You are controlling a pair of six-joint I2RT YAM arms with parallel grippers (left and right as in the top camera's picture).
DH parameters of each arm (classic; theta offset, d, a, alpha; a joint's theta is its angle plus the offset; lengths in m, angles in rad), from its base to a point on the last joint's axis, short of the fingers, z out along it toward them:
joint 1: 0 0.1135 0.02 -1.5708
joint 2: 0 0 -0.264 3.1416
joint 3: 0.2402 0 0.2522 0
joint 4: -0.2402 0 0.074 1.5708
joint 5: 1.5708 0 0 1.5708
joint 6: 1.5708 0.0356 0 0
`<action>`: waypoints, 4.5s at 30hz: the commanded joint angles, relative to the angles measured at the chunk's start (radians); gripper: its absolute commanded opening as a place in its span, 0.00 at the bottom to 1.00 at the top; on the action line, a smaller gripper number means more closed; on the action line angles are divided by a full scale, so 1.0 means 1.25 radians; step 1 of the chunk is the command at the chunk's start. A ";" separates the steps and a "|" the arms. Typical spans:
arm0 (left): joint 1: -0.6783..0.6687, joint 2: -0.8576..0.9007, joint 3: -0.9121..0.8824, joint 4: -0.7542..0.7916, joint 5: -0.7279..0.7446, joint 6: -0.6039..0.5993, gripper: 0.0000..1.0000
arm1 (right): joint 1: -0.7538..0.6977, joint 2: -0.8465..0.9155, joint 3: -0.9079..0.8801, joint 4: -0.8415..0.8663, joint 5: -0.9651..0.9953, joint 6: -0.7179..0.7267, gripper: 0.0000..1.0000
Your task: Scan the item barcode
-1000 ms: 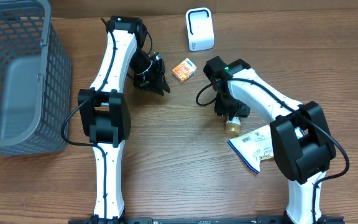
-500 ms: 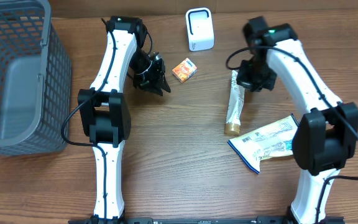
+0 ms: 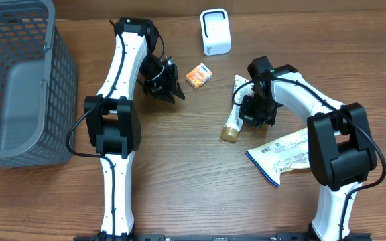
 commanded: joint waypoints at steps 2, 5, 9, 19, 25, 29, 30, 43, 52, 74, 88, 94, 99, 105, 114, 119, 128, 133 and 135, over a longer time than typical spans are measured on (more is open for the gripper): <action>-0.008 -0.001 0.016 -0.003 -0.004 -0.005 0.28 | -0.023 -0.030 0.091 -0.093 0.066 0.004 0.04; -0.015 -0.001 0.016 -0.003 -0.004 0.005 0.39 | -0.035 -0.048 0.179 -0.135 0.067 -0.077 0.04; -0.033 -0.001 0.016 -0.002 -0.004 0.008 0.63 | -0.047 -0.049 0.226 -0.119 -0.020 -0.116 0.08; -0.092 -0.001 0.016 0.000 -0.031 0.003 0.76 | 0.015 0.042 0.134 0.007 -0.046 -0.018 0.04; -0.100 -0.001 0.016 -0.002 -0.032 -0.005 0.79 | 0.029 0.115 0.110 0.030 -0.041 -0.017 0.04; -0.100 -0.001 0.016 -0.003 -0.037 -0.005 0.79 | 0.021 0.075 0.158 -0.023 -0.038 -0.052 0.04; -0.100 -0.001 0.016 -0.003 -0.037 -0.005 0.79 | 0.016 0.063 0.170 -0.039 -0.031 -0.052 0.04; -0.113 -0.001 0.016 0.009 -0.038 -0.005 0.81 | -0.090 -0.023 0.215 -0.201 0.095 -0.003 0.04; -0.116 -0.001 0.016 0.015 -0.038 -0.005 0.82 | -0.002 -0.020 0.065 -0.081 0.014 0.018 0.04; -0.278 0.000 0.008 0.217 0.190 0.005 0.04 | -0.155 -0.034 0.232 -0.235 0.007 -0.058 0.04; -0.238 0.140 -0.079 0.247 0.089 0.073 0.04 | -0.167 -0.034 0.230 -0.243 0.011 -0.092 0.04; -0.186 0.154 -0.064 0.215 0.089 0.107 0.04 | -0.167 -0.034 0.230 -0.243 0.013 -0.092 0.04; -0.171 0.128 0.039 0.114 0.133 0.188 0.04 | -0.166 -0.034 0.230 -0.240 -0.013 -0.092 0.04; -0.145 0.034 0.250 0.028 0.154 0.183 0.04 | -0.131 -0.034 0.218 -0.202 -0.197 -0.158 0.20; -0.002 -0.005 0.266 -0.002 -0.081 -0.123 0.11 | 0.052 -0.034 0.186 -0.103 -0.100 -0.184 0.31; 0.075 -0.005 0.266 -0.002 -0.127 -0.186 0.64 | 0.185 -0.034 0.186 -0.061 0.150 -0.184 0.46; 0.106 -0.005 0.266 -0.002 -0.289 -0.237 1.00 | 0.403 -0.033 0.185 -0.008 0.512 -0.184 0.70; 0.109 -0.005 0.265 -0.002 -0.322 -0.275 1.00 | 0.457 -0.003 0.184 0.035 0.512 -0.172 0.70; 0.115 -0.005 0.265 -0.002 -0.322 -0.282 1.00 | 0.463 0.015 0.184 0.049 0.534 -0.153 0.70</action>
